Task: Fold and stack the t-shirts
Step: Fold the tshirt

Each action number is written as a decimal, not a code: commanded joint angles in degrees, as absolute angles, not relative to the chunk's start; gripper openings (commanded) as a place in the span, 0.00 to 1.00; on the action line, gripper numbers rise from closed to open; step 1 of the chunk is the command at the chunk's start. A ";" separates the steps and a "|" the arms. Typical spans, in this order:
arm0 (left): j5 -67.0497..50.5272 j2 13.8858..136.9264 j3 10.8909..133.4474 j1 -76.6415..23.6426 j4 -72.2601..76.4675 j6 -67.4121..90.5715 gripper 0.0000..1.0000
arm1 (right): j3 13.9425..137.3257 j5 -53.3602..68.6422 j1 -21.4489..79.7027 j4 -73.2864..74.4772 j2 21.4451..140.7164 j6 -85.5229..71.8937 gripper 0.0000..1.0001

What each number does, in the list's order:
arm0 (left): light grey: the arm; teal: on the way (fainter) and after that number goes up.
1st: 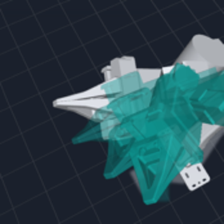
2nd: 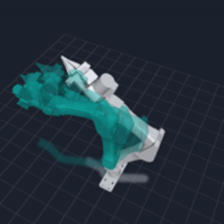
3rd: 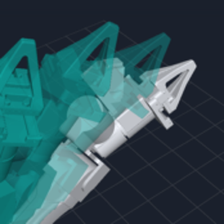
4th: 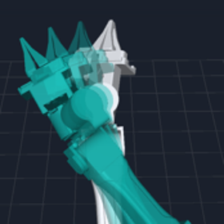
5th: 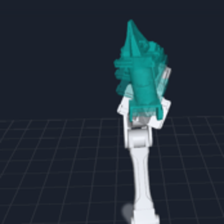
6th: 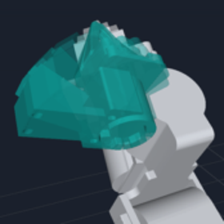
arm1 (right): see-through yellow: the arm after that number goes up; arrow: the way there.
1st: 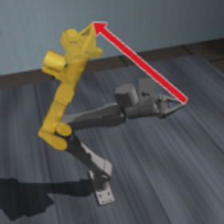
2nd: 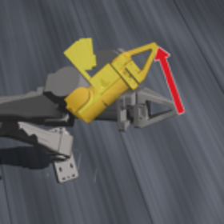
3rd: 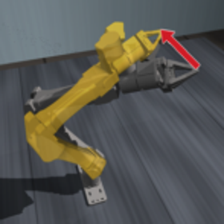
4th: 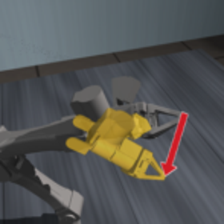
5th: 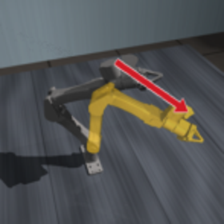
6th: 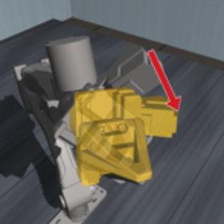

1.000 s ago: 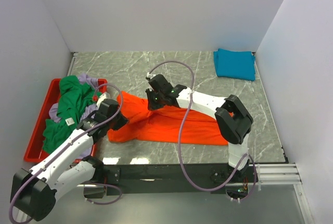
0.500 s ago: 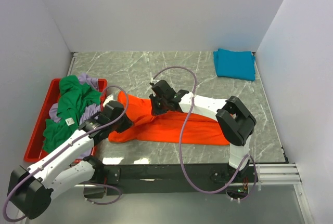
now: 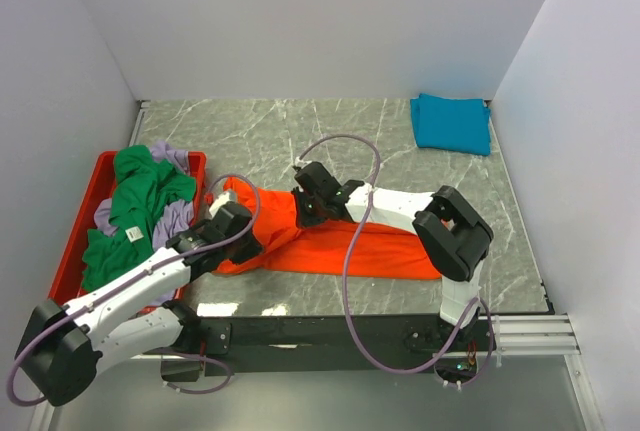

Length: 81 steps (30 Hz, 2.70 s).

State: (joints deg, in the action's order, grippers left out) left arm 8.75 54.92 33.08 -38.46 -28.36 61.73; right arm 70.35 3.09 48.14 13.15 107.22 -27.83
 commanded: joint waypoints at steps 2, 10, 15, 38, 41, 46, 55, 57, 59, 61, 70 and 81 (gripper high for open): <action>11.95 56.78 31.03 -38.76 -28.04 63.28 0.00 | 68.03 1.49 48.34 9.58 103.27 -28.65 0.17; 15.64 57.13 30.76 -38.67 -30.23 63.81 0.01 | 62.58 2.37 48.43 5.98 100.90 -29.27 0.39; 16.00 57.48 30.76 -38.76 -31.11 63.63 0.01 | 60.56 3.34 48.34 4.83 99.85 -29.44 0.40; 15.99 60.19 43.50 -38.76 -31.83 58.10 0.38 | 59.59 -2.90 47.29 12.39 89.04 -28.30 0.36; 16.26 65.29 44.65 -38.67 -29.19 56.96 0.37 | 58.63 -3.16 46.67 12.75 87.72 -28.30 0.36; 15.04 73.72 45.09 -36.48 -24.00 55.11 0.33 | 56.61 -3.25 45.88 12.92 85.70 -28.30 0.36; 7.92 74.27 41.75 -36.30 -19.34 53.70 0.25 | 53.26 -3.52 44.39 12.39 82.62 -28.39 0.36; 6.51 73.57 41.14 -36.65 -19.34 53.88 0.23 | 53.09 -3.52 44.21 12.31 82.53 -28.39 0.36; 5.46 72.69 39.73 -37.18 -19.07 54.14 0.24 | 53.00 -3.43 43.95 12.30 82.53 -28.39 0.36; 4.57 71.37 37.98 -37.27 -18.81 54.58 0.23 | 52.82 -3.34 43.68 12.22 82.44 -28.39 0.36; 1.41 65.22 33.31 -38.23 -19.07 54.93 0.22 | 51.51 -3.08 42.80 11.69 82.35 -28.39 0.36; -3.07 62.85 32.78 -38.67 -18.11 52.47 0.22 | 50.89 -3.43 41.84 12.13 81.47 -28.39 0.36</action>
